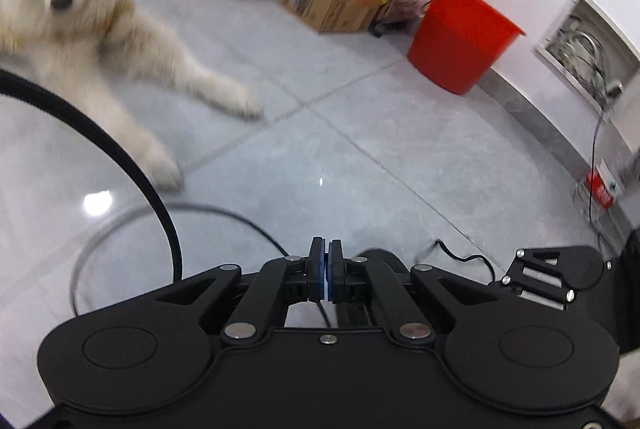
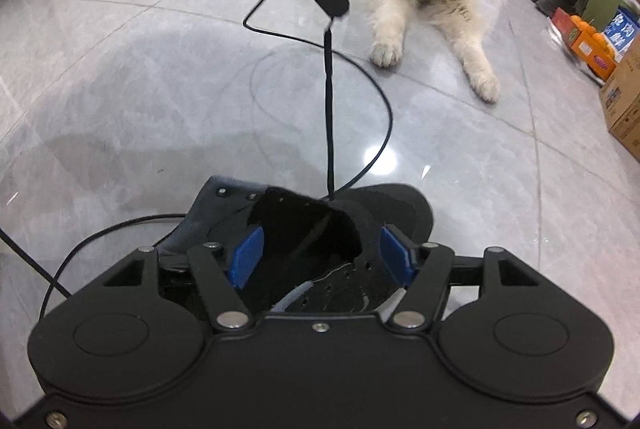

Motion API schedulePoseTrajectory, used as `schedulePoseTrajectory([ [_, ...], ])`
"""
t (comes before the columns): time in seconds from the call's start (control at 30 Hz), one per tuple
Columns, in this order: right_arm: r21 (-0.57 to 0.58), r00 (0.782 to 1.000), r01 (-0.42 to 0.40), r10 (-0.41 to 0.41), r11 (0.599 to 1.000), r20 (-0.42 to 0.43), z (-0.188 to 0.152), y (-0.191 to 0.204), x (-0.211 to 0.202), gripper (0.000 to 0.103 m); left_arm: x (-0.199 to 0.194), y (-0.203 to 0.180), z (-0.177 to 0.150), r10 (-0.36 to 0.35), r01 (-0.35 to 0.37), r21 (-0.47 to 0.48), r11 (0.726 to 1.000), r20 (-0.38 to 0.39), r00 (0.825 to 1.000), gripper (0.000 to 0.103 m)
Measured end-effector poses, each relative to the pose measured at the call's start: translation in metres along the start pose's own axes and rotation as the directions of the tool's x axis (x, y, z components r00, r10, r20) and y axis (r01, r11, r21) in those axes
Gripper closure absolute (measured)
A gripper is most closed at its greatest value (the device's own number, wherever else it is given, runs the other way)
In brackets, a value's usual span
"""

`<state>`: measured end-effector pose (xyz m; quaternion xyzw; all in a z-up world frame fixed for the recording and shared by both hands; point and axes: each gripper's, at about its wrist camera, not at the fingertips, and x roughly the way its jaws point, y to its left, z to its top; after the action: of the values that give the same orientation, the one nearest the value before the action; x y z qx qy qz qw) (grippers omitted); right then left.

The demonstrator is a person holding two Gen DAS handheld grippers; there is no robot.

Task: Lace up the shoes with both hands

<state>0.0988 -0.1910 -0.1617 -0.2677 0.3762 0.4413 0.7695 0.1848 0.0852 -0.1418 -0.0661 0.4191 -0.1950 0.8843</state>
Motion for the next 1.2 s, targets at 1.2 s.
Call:
schedulePoseTrajectory([
  [1.2, 0.185, 0.994, 0.057, -0.073, 0.981, 0.080, -0.048, -0.019, -0.074, 0.034, -0.158, -0.061, 0.046, -0.102, -0.001, 0.250, 0.968, 0.398, 0.912, 0.102],
])
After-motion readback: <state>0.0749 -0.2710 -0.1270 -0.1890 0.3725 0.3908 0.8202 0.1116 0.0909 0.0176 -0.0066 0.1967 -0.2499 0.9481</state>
